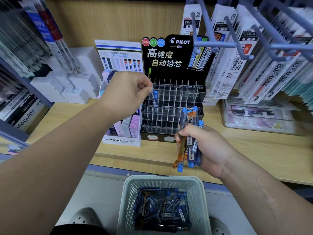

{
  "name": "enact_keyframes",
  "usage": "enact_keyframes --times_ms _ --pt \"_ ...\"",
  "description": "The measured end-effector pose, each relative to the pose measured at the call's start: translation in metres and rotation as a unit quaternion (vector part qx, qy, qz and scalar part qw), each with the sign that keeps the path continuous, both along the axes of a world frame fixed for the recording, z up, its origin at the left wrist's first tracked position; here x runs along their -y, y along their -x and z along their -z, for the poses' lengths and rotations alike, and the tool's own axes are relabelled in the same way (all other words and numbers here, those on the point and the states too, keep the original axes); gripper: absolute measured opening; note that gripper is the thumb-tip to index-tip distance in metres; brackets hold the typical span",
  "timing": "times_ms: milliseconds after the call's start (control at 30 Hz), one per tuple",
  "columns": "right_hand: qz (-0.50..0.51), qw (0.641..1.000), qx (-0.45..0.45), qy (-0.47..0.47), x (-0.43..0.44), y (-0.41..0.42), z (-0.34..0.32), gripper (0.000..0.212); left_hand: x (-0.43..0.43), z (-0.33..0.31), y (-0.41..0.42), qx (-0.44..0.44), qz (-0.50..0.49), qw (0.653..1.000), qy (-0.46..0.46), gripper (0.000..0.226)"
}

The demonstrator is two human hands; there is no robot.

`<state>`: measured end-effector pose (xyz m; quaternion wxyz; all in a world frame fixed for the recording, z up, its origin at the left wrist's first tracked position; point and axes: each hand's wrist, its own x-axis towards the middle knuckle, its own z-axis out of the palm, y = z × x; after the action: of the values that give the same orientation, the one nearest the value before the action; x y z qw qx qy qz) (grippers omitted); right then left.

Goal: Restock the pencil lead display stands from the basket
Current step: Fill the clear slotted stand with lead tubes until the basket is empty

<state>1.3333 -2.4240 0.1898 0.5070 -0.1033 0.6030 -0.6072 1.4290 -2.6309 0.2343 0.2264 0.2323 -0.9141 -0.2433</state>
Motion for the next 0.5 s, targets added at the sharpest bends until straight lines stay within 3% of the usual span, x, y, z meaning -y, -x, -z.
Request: enact_keyframes --times_ms 500 --pt "0.001 1.000 0.013 -0.009 -0.0032 0.0042 0.0007 0.004 0.0072 -0.0097 0.0084 0.045 0.066 0.995 0.060 0.009"
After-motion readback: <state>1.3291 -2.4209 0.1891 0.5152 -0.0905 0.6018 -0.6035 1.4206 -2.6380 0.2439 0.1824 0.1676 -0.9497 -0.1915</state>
